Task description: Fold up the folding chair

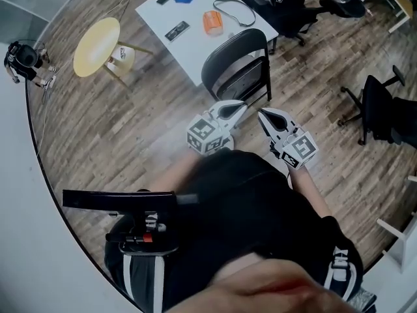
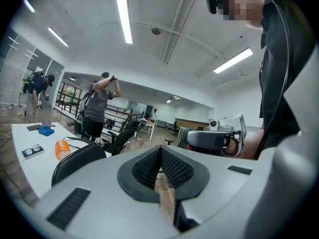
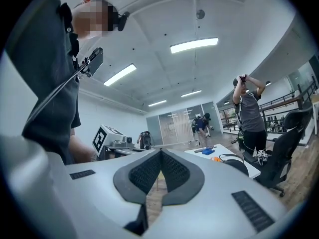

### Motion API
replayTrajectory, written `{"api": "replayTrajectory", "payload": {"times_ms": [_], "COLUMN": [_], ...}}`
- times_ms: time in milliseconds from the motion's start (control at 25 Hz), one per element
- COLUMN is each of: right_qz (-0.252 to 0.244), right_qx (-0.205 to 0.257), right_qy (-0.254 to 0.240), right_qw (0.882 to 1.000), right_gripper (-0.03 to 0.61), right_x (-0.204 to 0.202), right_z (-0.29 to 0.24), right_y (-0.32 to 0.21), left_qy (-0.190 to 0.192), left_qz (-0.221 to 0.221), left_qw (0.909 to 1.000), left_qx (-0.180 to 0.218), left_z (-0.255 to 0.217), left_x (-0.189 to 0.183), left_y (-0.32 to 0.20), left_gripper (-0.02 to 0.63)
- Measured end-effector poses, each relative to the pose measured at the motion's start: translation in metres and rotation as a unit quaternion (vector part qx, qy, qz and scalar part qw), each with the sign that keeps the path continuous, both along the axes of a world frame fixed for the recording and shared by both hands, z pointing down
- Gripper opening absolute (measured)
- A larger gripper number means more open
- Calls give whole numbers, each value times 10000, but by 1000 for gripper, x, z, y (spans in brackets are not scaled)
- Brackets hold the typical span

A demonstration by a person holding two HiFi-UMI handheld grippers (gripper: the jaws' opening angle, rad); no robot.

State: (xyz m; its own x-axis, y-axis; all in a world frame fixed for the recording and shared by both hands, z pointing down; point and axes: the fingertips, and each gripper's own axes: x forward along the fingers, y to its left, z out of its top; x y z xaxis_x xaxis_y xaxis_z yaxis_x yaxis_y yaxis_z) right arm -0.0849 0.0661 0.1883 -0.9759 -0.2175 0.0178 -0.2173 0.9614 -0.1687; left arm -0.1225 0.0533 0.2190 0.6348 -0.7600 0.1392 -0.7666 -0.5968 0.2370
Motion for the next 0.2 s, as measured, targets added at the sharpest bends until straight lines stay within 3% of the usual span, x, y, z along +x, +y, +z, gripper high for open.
{"api": "replayTrajectory", "payload": {"times_ms": [200], "right_qz": [-29], "right_qx": [16], "right_qy": [9], "right_qw": [10000], "right_gripper": [9], "right_x": [-2], "right_z": [0], "right_y": [3], "left_qy": [6], "left_qz": [9], "left_qw": [10000], "left_qx": [-9], "left_z": [2], "left_x": [0], "left_y": [4], "left_gripper": [5]}}
